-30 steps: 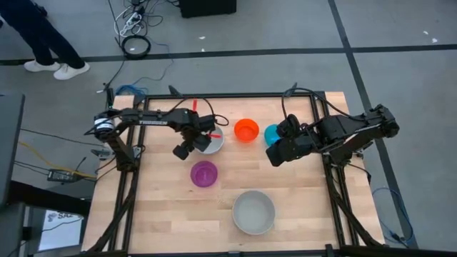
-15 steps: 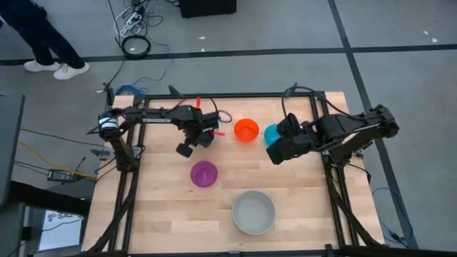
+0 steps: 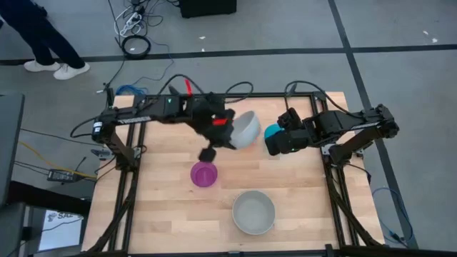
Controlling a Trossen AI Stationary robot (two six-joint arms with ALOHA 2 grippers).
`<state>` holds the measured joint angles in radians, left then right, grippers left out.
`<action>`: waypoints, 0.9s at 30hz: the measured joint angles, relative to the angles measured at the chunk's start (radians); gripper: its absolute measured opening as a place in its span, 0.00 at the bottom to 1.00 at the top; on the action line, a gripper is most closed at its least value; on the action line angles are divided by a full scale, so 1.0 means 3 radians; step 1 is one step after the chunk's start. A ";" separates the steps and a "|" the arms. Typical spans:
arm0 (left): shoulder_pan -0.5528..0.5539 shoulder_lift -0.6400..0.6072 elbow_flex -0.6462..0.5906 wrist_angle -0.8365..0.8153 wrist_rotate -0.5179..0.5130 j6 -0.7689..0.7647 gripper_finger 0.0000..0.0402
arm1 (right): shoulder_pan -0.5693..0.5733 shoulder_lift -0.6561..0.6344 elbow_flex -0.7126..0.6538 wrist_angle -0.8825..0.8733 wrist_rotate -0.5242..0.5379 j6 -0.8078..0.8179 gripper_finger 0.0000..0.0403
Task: Nest bowls inside each other
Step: Stack the white bowl on top of the gray bowl
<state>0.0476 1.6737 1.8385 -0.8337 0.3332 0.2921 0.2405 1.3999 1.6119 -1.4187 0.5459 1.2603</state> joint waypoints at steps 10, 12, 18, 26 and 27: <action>-0.0246 0.0013 -0.0442 0.0391 0.0217 -0.0846 0.01 | 0.0376 -0.0488 0.0000 0.0215 0.0710 0.0523 0.24; -0.0247 0.0059 -0.0556 0.0597 0.0581 -0.1015 0.01 | 0.0446 -0.0591 0.0000 0.0321 0.0785 0.0523 0.24; -0.0276 0.0359 -0.0694 0.0742 0.1158 -0.1376 0.01 | 0.0563 -0.0763 0.0000 0.0732 0.0806 0.0338 0.24; -0.0448 0.0739 -0.0694 0.1044 0.1422 -0.1512 0.01 | 0.0596 -0.0716 0.0000 0.0966 0.0741 0.0218 0.24; -0.0476 0.0772 -0.0694 0.1077 0.1485 -0.1538 0.01 | 0.0596 -0.0708 0.0000 0.0974 0.0718 0.0218 0.24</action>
<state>-0.0954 1.9054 1.6302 -0.5105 0.7786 -0.1694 0.4194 1.1876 1.6119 -1.1265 0.7611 1.3257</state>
